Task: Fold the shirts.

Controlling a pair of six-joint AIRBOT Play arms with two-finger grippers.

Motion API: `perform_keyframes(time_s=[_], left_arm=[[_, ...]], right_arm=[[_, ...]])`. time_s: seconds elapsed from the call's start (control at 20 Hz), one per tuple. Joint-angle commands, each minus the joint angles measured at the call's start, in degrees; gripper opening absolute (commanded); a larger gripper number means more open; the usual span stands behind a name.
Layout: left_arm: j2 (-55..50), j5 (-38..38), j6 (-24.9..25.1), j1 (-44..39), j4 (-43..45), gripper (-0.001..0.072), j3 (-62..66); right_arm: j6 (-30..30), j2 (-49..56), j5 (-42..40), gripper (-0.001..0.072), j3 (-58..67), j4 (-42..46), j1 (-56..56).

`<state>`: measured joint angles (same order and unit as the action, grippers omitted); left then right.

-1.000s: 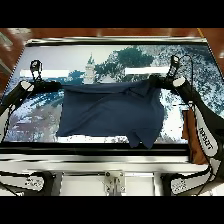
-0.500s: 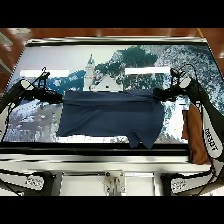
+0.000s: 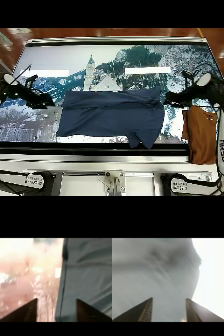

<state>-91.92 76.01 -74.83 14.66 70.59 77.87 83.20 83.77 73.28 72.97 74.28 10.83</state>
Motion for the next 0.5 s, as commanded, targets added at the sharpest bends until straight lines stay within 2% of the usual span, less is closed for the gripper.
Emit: perform_keyframes(time_s=[0.0, 0.05, 0.15, 0.25, 0.45], left_arm=[[5.01, 9.77, 2.8, 6.56, -2.08, 0.0422, -8.59], [7.34, 8.28, 4.13, 8.44, -3.89, 0.0453, -14.97], [10.75, 5.53, 7.98, 11.52, -9.29, 0.072, -25.42], [12.22, 3.56, 12.37, 13.16, -14.25, 0.072, -31.15], [12.17, 0.92, 12.68, 12.17, -18.56, 0.072, -36.22]], right_arm=[[-0.28, -6.97, 13.18, 0.0489, -6.23, 5.38, 6.82], [-0.33, -9.2, 11.58, 0.0497, -10.56, 2.49, 9.25], [-1.9, -12.48, 7.82, 0.0508, -17.99, -3.21, 12.26], [-2.47, -14.16, 4.76, 0.0508, -22.67, -5.81, 12.98], [-2.45, -14.23, 2.1, 0.0507, -24.17, -9.57, 12.94]])
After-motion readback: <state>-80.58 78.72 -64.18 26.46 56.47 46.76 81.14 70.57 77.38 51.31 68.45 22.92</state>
